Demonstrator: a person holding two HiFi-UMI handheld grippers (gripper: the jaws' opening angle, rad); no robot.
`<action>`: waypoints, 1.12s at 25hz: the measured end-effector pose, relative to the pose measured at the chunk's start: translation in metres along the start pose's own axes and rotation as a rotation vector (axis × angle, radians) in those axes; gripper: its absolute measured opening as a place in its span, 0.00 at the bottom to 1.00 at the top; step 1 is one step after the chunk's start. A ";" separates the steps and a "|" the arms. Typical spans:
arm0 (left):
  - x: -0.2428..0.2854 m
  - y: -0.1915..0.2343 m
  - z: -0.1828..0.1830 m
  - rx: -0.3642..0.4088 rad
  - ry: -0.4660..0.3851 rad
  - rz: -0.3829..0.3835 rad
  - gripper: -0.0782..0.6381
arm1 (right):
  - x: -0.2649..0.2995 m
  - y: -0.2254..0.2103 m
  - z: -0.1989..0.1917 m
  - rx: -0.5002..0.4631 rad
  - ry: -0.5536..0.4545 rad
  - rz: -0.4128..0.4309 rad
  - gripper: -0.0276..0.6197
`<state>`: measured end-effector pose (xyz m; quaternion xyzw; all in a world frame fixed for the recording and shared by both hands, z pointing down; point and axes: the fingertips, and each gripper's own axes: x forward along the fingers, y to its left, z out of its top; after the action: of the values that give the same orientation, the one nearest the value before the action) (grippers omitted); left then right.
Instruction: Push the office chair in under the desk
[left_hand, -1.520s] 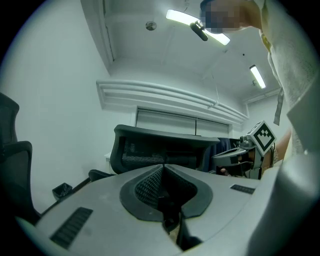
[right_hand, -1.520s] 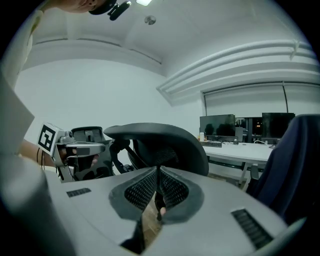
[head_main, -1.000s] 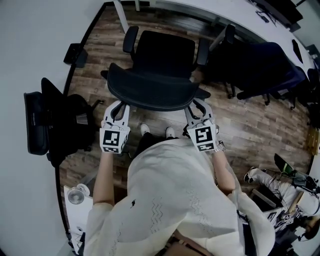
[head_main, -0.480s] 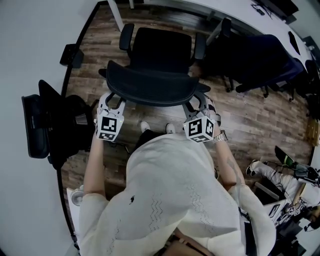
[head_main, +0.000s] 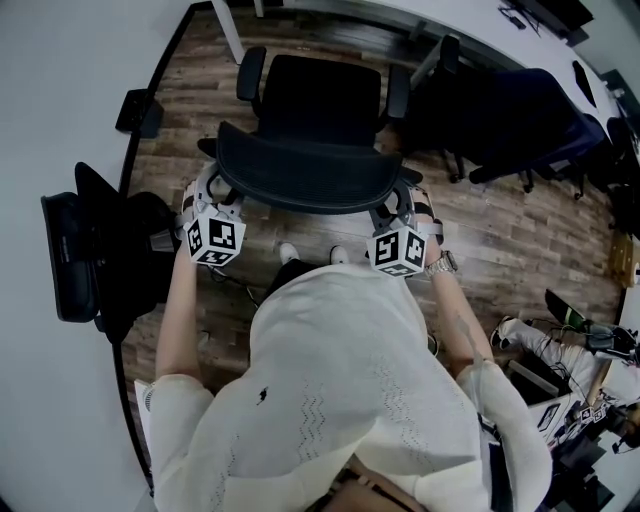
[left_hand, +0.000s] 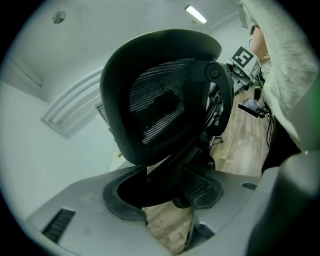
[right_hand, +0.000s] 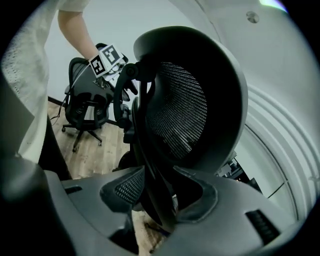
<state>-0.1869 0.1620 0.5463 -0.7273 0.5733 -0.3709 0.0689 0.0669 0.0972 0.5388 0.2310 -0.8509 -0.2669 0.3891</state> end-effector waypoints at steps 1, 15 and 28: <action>0.002 0.001 -0.001 0.015 0.004 -0.002 0.39 | 0.000 0.000 0.000 -0.004 0.006 -0.003 0.32; 0.024 -0.001 -0.012 0.230 -0.001 -0.053 0.40 | 0.002 0.002 0.003 -0.042 0.038 -0.045 0.35; 0.032 0.003 -0.008 0.237 -0.024 -0.087 0.40 | 0.008 -0.006 0.002 -0.016 0.037 -0.015 0.34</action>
<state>-0.1926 0.1355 0.5650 -0.7426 0.4926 -0.4299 0.1451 0.0615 0.0890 0.5382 0.2394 -0.8395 -0.2723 0.4048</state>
